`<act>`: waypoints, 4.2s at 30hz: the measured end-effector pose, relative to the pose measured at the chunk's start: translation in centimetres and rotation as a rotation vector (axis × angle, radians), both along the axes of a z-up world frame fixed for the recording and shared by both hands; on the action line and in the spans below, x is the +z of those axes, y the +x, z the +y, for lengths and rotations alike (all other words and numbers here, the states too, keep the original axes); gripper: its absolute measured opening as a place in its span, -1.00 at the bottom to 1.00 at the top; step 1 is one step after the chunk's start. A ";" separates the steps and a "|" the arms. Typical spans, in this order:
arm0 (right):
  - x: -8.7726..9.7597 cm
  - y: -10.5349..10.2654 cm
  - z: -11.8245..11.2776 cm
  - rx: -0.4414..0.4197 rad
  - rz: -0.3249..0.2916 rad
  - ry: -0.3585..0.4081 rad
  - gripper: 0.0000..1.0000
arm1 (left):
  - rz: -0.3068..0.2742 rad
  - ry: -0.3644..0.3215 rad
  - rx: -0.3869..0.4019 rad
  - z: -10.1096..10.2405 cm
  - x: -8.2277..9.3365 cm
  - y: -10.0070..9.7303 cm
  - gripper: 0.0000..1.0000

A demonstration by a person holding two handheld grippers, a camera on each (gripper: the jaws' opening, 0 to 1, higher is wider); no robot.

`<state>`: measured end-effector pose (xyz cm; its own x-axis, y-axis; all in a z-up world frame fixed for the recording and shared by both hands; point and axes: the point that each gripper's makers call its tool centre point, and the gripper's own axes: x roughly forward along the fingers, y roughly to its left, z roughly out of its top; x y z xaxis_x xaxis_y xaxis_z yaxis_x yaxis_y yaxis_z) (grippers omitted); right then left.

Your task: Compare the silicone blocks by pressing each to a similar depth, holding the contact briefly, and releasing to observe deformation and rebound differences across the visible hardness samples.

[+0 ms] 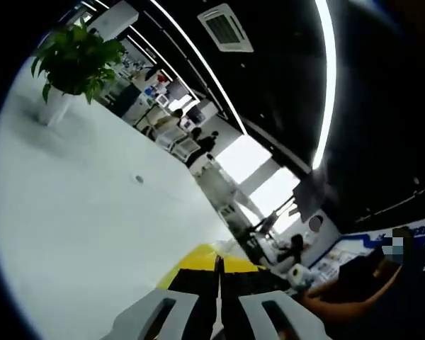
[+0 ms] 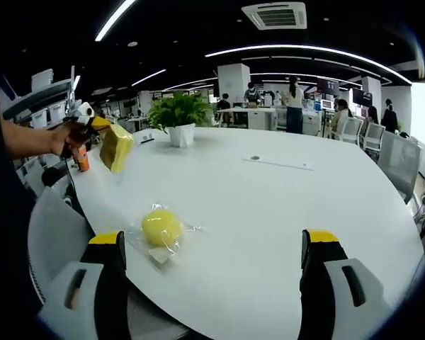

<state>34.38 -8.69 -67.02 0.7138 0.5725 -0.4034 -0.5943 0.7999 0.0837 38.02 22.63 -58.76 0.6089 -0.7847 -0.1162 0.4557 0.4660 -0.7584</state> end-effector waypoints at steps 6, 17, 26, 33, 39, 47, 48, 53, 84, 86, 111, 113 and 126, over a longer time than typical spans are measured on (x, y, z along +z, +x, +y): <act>-0.5 -0.6 -0.2 -0.015 0.014 0.000 0.93 | 0.045 -0.041 0.018 0.2 -1.7 0.1 -1.00; -1.1 -1.7 -1.0 -0.043 0.046 -0.003 0.93 | 0.193 -0.155 0.053 0.7 -5.6 0.8 -1.00; -1.2 -1.9 -1.6 -0.059 0.052 -0.011 0.93 | 0.247 -0.174 0.055 0.0 -8.1 0.4 -1.00; -1.1 -2.0 -1.5 -0.055 0.046 -0.014 0.93 | 0.270 -0.158 0.065 -0.5 -9.2 1.0 -1.00; -1.6 -2.2 -1.5 -0.067 0.062 -0.009 0.93 | 0.324 -0.183 0.120 0.6 -10.9 1.6 -1.00; -2.4 -3.1 -1.4 -0.060 0.085 -0.017 0.93 | 0.364 -0.103 0.223 2.5 -14.0 2.4 -1.00; -2.3 -3.1 -1.4 -0.061 0.084 -0.016 0.93 | 0.359 -0.082 0.223 2.6 -14.3 2.5 -1.00; -2.5 -3.1 -1.3 -0.057 0.091 -0.015 0.93 | 0.339 0.104 0.183 2.6 -15.9 2.6 -1.00; -3.4 -3.1 -1.3 -0.068 0.111 -0.013 0.93 | 0.033 0.683 0.086 7.2 -19.5 3.6 0.05; -3.3 -2.8 -1.3 -0.068 0.107 -0.014 0.93 | -0.002 0.669 0.128 7.9 -18.7 3.8 0.44; -2.8 -0.3 0.5 0.026 0.046 -0.044 0.93 | -0.197 0.674 0.074 11.2 -11.4 -7.3 1.00; -3.1 -0.5 0.8 0.050 0.052 -0.065 0.93 | -0.206 0.662 0.098 11.5 -10.7 -7.4 1.00; -2.4 -0.2 0.3 0.041 0.043 -0.032 0.93 | -0.256 0.636 0.116 9.6 -9.0 -6.3 1.00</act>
